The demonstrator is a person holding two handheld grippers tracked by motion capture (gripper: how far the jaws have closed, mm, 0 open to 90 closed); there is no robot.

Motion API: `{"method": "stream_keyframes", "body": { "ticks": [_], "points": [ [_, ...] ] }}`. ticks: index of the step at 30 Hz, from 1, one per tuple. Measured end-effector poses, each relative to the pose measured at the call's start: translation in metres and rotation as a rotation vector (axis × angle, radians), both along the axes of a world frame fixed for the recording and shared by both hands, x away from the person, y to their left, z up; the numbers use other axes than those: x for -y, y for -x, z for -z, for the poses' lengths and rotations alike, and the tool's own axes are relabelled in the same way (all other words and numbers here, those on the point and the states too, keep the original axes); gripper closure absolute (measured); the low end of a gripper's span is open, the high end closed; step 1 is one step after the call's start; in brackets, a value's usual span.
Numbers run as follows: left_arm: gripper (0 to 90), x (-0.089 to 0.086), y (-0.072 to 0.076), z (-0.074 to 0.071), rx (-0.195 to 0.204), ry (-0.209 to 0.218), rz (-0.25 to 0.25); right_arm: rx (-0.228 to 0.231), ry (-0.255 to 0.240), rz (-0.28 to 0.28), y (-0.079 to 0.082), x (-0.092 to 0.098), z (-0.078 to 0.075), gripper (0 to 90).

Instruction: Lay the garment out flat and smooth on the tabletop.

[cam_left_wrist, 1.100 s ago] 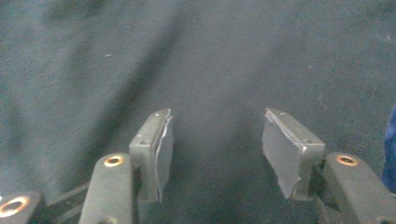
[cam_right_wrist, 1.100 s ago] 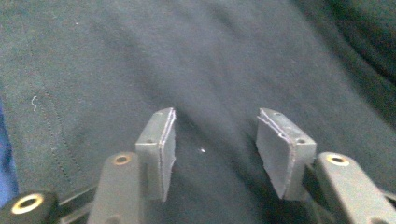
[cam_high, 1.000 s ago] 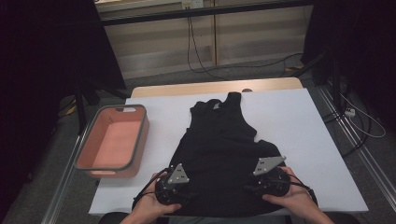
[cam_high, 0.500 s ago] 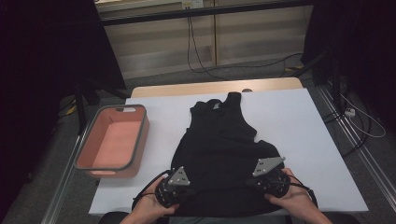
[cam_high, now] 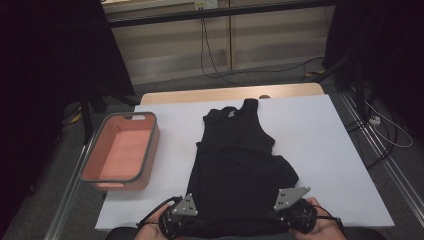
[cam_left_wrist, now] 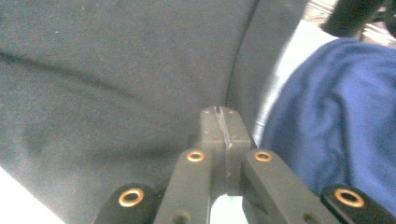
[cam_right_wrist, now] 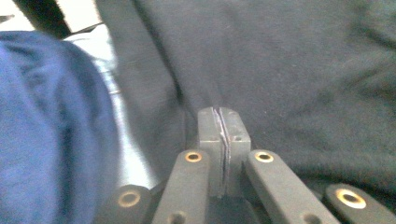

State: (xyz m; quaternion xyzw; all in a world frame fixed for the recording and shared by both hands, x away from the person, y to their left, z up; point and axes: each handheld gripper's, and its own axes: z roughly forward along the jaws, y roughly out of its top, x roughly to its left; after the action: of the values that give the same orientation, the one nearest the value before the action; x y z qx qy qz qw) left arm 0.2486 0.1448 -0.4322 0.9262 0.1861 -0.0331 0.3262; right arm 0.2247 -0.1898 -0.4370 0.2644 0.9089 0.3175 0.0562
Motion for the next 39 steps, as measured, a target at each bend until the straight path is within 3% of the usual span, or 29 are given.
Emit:
{"method": "stream_keyframes", "body": {
  "ticks": [2, 5, 7, 8, 9, 12, 14, 17, 18, 22, 25, 26, 29, 30, 31, 32, 33, 35, 36, 39],
  "points": [
    [90.0, 0.000, 0.004, -0.001, -0.004, -0.009, 0.018, -0.007, 0.002, -0.017, 0.008, -0.002, -0.001, 89.7],
    [89.7, -0.001, 0.002, -0.003, -0.012, 0.031, -0.016, -0.023, -0.003, -0.020, 0.014, -0.006, -0.002, 89.1],
    [88.3, -0.003, -0.003, -0.006, -0.001, 0.056, -0.041, -0.012, -0.022, -0.001, 0.013, -0.004, -0.003, 80.4],
    [84.0, -0.003, -0.007, -0.007, 0.010, 0.058, -0.058, 0.005, -0.040, 0.019, 0.011, -0.002, -0.005, 70.5],
    [73.3, -0.002, -0.010, -0.008, 0.007, 0.061, -0.081, 0.024, -0.054, 0.047, 0.007, 0.001, -0.007, 62.3],
    [68.9, 0.000, -0.020, -0.014, 0.029, 0.068, -0.080, 0.039, -0.102, 0.091, -0.011, 0.008, -0.012, 55.4],
    [61.7, 0.003, -0.027, -0.017, 0.049, 0.062, -0.097, 0.052, -0.104, 0.113, -0.024, 0.010, -0.015, 52.2],
    [57.6, 0.008, -0.037, -0.021, 0.074, 0.068, -0.099, 0.047, -0.124, 0.125, -0.041, 0.012, -0.018, 50.5],
    [54.8, 0.009, -0.041, -0.021, 0.095, 0.056, -0.101, 0.050, -0.109, 0.126, -0.045, 0.011, -0.018, 50.6],
    [50.4, 0.020, -0.055, -0.013, 0.102, 0.012, -0.114, 0.049, -0.051, 0.128, -0.054, 0.006, -0.011, 52.5],
    [49.0, 0.029, -0.060, -0.007, 0.124, -0.068, -0.036, 0.049, -0.011, 0.130, -0.056, 0.000, 0.001, 52.7],
    [49.8, 0.031, -0.061, -0.005, 0.132, -0.082, -0.029, 0.056, 0.017, 0.128, -0.057, -0.002, 0.005, 52.3],
    [54.2, 0.035, -0.057, 0.005, 0.107, -0.060, -0.026, 0.048, 0.005, 0.133, -0.057, 0.000, 0.007, 60.2],
    [54.3, 0.034, -0.055, 0.006, 0.138, -0.061, -0.012, 0.046, -0.002, 0.135, -0.057, 0.000, 0.007, 64.0],
    [59.5, 0.032, -0.054, 0.005, 0.121, -0.064, -0.010, 0.035, -0.012, 0.149, -0.057, 0.001, 0.007, 74.3],
    [80.5, 0.032, -0.053, 0.005, 0.093, -0.058, -0.019, 0.019, -0.017, 0.153, -0.058, 0.003, 0.007, 86.6],
    [90.0, 0.032, -0.053, 0.005, 0.090, -0.059, -0.031, 0.000, -0.027, 0.151, -0.058, 0.004, 0.007, 88.5],
    [90.0, 0.032, -0.052, 0.004, 0.090, -0.062, -0.034, 0.002, -0.037, 0.157, -0.057, 0.005, 0.008, 89.6],
    [90.0, 0.033, -0.049, 0.005, 0.076, -0.038, -0.063, 0.009, -0.025, 0.154, -0.056, 0.004, 0.007, 89.7],
    [90.0, 0.028, -0.044, 0.004, 0.063, -0.036, -0.051, 0.023, -0.008, 0.145, -0.050, 0.002, 0.006, 90.0]
  ]
}}
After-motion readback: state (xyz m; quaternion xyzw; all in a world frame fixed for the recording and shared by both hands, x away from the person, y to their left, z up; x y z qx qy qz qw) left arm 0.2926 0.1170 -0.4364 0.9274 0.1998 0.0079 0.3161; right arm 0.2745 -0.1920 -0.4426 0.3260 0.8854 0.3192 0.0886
